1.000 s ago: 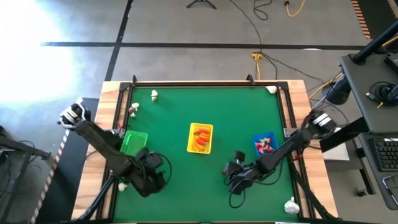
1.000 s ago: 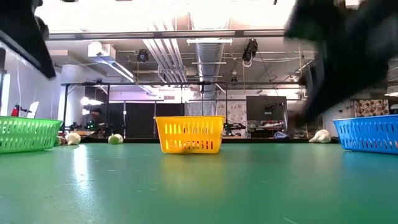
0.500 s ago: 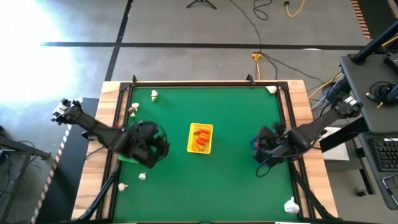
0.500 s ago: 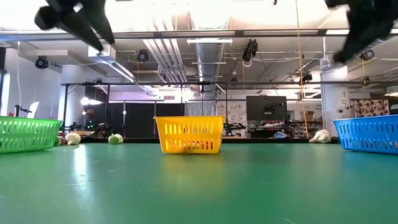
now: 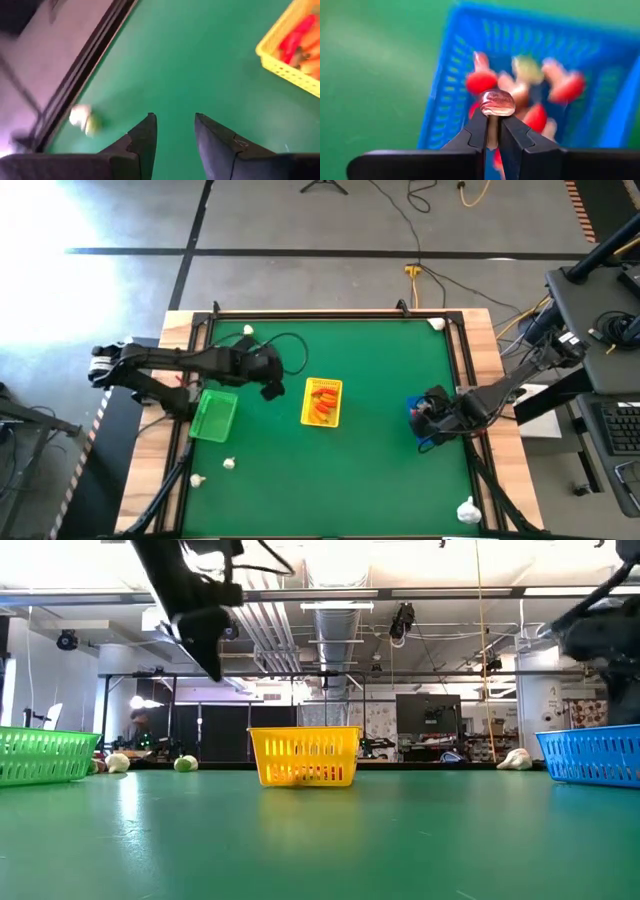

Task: Sort produce into baskets
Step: Put the brown mushroom into the blue bin, then put the green mushroom into the blue bin

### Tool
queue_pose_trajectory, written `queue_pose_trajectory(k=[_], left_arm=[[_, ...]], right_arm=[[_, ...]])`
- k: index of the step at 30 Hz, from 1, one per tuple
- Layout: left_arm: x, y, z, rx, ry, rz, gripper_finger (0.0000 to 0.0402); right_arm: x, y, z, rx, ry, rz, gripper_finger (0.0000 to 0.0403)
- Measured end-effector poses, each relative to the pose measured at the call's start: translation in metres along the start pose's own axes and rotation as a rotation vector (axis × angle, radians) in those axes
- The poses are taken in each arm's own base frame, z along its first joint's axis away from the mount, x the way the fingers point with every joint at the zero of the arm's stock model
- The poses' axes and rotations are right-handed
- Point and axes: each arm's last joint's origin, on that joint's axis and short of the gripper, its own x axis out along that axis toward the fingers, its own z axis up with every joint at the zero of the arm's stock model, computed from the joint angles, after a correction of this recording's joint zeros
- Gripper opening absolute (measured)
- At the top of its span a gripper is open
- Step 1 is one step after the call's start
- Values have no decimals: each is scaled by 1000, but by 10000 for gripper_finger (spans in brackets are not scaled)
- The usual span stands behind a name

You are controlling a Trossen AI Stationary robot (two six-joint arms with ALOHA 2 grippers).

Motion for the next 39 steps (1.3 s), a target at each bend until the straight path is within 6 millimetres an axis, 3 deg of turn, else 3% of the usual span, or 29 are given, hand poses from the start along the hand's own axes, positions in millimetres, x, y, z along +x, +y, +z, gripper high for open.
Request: queue_pose_trajectory(k=[4, 10, 13, 17, 20, 24, 30, 34, 39], left_arm=[[26, 14, 3, 78, -24, -6, 116], [54, 42, -6, 26, 3, -31, 138], [67, 58, -12, -78, 28, -60, 169], [79, 87, -15, -292, 34, 120, 211], [86, 106, -16, -419, -7, 247, 232], [99, 120, -28, -596, -33, 286, 242], [116, 124, -54, -763, -43, 307, 237], [121, 127, -59, -829, -77, 335, 236], [140, 130, -69, -899, 17, 348, 236]], right_arm=[[5, -3, -5, 173, 128, -50, 48], [-6, 5, -2, 294, 137, -25, 146], [-13, 11, 1, 338, 125, 3, 194], [-27, 21, 9, 394, 105, 57, 239], [-35, 31, 18, 489, 15, 102, 255], [-42, 49, 32, 497, -101, 138, 258], [-42, 73, 68, 516, -293, 100, 246], [-45, 83, 104, 479, -349, 62, 243], [-56, 94, 154, 359, -403, 98, 245]])
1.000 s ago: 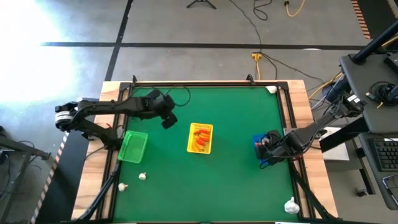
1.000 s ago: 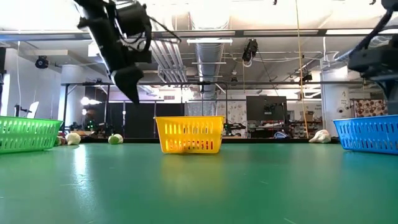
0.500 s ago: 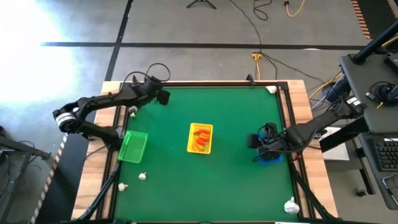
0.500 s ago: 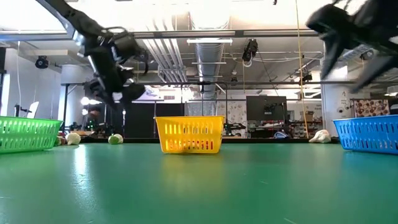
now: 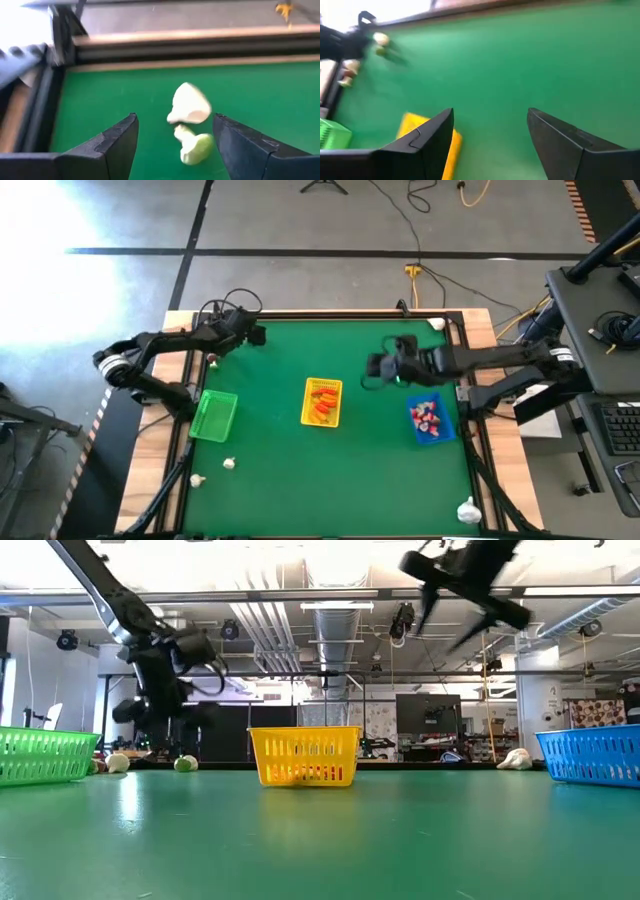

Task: Sort produce into baskets
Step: Put the green mushroom into the blue bin

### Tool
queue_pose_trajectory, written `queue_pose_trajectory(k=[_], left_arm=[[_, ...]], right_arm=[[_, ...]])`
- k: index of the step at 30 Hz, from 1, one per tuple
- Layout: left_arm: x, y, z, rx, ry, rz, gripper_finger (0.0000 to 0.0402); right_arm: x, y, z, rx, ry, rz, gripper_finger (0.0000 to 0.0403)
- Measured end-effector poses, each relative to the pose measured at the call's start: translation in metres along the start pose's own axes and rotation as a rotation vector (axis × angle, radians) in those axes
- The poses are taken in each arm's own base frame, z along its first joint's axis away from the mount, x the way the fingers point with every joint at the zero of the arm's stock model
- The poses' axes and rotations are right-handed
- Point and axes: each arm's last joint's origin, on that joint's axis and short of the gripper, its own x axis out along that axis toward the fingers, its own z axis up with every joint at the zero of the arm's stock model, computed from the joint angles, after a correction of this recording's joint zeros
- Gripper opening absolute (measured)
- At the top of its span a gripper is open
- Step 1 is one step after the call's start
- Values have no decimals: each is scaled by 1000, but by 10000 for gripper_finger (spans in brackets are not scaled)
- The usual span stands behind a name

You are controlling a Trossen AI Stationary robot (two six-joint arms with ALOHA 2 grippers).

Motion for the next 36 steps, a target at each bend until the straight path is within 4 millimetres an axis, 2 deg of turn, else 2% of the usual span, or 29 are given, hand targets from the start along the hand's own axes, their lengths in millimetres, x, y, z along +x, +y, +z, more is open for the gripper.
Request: queue_pose_trajectory(k=[4, 8, 12, 17, 22, 27, 30, 32, 36], left_arm=[[18, -7, -5, 38, 90, -10, 236], [33, -19, -2, 85, 133, 18, 235], [40, -26, 2, 110, 192, 43, 233], [39, -25, -1, 75, 235, 34, 228], [32, -22, -9, -62, 334, 8, 170], [32, -23, -12, -82, 321, 17, 92], [26, -27, -6, -85, 324, -12, 62], [16, -33, -4, -43, 348, -74, 53], [-29, -60, 5, 21, 252, -276, 51]], right_arm=[[6, 22, 30, -68, -62, 64, 247], [10, 41, 49, -165, -113, 95, 242], [17, 55, 57, -272, -121, 85, 238], [25, 65, 59, -366, -126, 70, 235], [25, 64, 58, -503, -109, 44, 237], [23, 55, 52, -641, 42, 50, 236], [19, 49, 48, -694, 105, 25, 232], [16, 45, 47, -760, 124, 10, 228], [13, 46, 43, -1028, 137, 52, 224]])
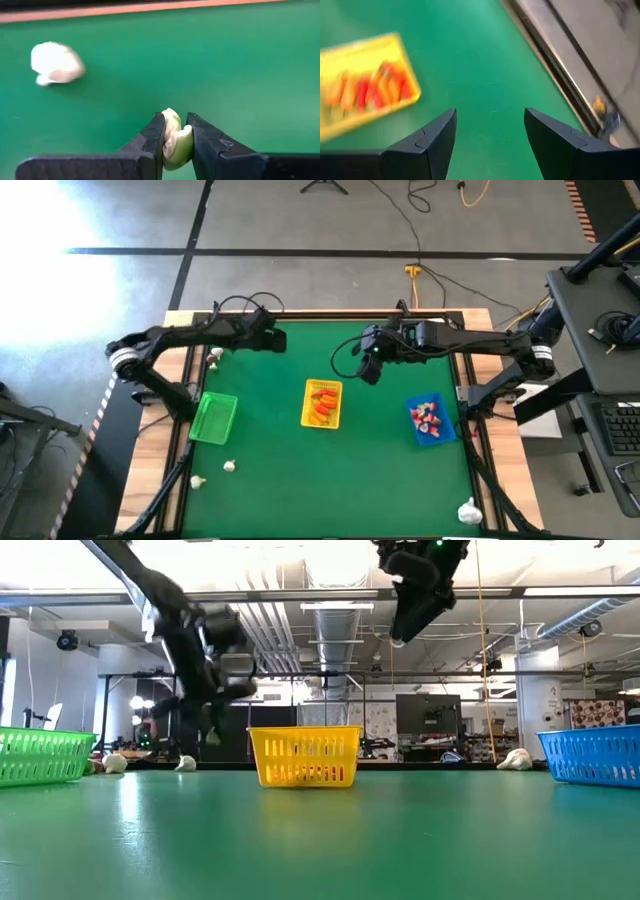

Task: Sort produce into baskets
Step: Put the green mushroom into the blue bin

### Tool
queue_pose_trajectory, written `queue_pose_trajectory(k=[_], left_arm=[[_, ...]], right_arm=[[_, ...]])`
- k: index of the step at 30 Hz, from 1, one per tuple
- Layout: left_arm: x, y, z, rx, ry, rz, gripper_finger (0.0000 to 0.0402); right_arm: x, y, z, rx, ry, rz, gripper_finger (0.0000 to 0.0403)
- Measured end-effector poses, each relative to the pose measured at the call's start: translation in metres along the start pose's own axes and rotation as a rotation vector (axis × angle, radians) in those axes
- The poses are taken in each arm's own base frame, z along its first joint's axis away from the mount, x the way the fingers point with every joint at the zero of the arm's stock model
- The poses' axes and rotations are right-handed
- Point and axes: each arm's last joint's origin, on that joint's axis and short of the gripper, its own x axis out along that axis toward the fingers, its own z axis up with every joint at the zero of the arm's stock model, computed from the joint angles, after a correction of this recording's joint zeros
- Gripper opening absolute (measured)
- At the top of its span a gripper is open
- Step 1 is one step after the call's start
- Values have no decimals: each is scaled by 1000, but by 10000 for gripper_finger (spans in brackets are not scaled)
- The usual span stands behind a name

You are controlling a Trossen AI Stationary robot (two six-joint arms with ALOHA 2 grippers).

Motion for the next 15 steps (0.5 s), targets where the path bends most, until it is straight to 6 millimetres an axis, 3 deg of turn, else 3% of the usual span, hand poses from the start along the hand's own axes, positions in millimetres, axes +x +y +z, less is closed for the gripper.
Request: queue_pose_trajectory(k=[4, 9, 12, 15], left_arm=[[-39, -43, -25, 153, -63, -185, 51], [-95, -86, -55, 222, -131, -391, 51], [-130, -105, -71, 265, -170, -504, 51], [-157, -122, -89, 423, -216, -605, 51]], right_arm=[[6, 5, -5, -168, 29, 116, 224], [19, 17, -18, -169, 75, 259, 219], [20, 35, -31, -156, 129, 359, 210], [14, 58, -42, -158, 142, 400, 196]])
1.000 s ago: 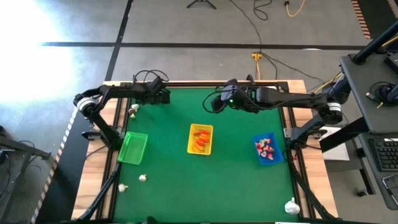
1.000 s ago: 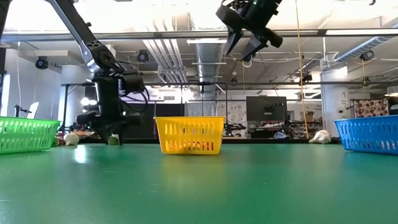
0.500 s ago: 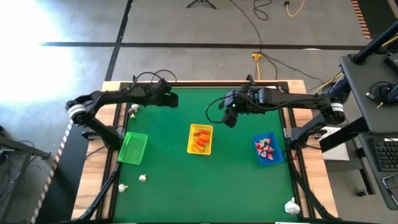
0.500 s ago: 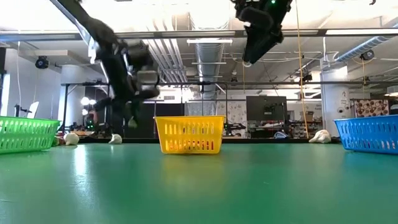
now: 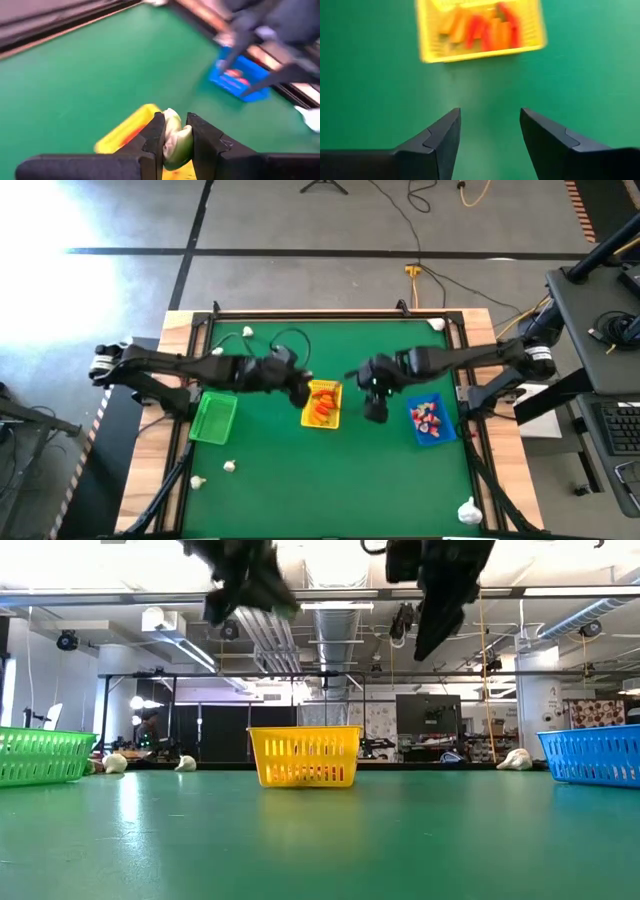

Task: Sort produce into baskets
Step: Put the green mushroom into the blue bin

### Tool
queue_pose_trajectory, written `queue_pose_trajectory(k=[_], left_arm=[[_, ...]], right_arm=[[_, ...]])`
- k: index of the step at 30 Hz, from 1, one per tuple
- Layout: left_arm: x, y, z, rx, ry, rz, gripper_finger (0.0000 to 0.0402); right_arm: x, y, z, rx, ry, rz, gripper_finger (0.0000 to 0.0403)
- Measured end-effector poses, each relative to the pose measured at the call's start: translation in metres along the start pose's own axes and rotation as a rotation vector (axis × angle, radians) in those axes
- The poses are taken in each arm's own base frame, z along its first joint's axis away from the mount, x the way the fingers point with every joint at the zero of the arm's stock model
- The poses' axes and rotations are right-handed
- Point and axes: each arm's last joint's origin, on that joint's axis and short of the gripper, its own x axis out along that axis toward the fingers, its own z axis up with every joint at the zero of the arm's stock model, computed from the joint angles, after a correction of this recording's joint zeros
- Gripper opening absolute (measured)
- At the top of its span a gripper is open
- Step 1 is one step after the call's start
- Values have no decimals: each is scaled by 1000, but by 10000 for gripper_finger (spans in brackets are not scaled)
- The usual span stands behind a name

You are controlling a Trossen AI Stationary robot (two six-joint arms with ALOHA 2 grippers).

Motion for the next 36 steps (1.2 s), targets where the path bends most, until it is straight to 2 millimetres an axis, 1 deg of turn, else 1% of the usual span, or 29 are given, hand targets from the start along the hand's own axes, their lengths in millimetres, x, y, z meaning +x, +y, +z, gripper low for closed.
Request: queue_pose_trajectory(k=[3, 6, 10, 13, 17, 20, 22, 24, 28, 30, 32, 36], left_arm=[[-6, -26, -8, 57, -20, -70, 51], [-8, -48, -25, 85, 0, -136, 52], [-15, -85, -59, 116, 9, -269, 52], [-16, -109, -91, 184, -14, -325, 52], [-4, -129, -136, 226, 39, -345, 52], [7, -142, -164, 248, 89, -339, 52], [14, -149, -179, 242, 121, -334, 52], [19, -157, -189, 236, 138, -333, 52], [33, -163, -203, 223, 156, -284, 52], [41, -162, -205, 206, 149, -250, 52], [49, -160, -204, 152, 147, -226, 52], [63, -152, -202, 136, 164, -189, 52]], right_arm=[[2, 27, -7, 28, -13, 42, 180], [1, 56, -16, 96, -22, 98, 165], [-7, 98, -37, 194, 19, 167, 145], [-16, 130, -57, 273, 17, 186, 131], [-20, 164, -86, 460, -91, 139, 113], [-16, 186, -105, 537, -141, 127, 104], [-10, 197, -114, 567, -143, 125, 100], [-1, 204, -121, 577, -127, 105, 98], [19, 208, -124, 545, -109, 55, 101], [24, 208, -121, 507, -113, 51, 106], [26, 208, -117, 486, -125, 64, 112], [20, 211, -111, 393, -163, 119, 124]])
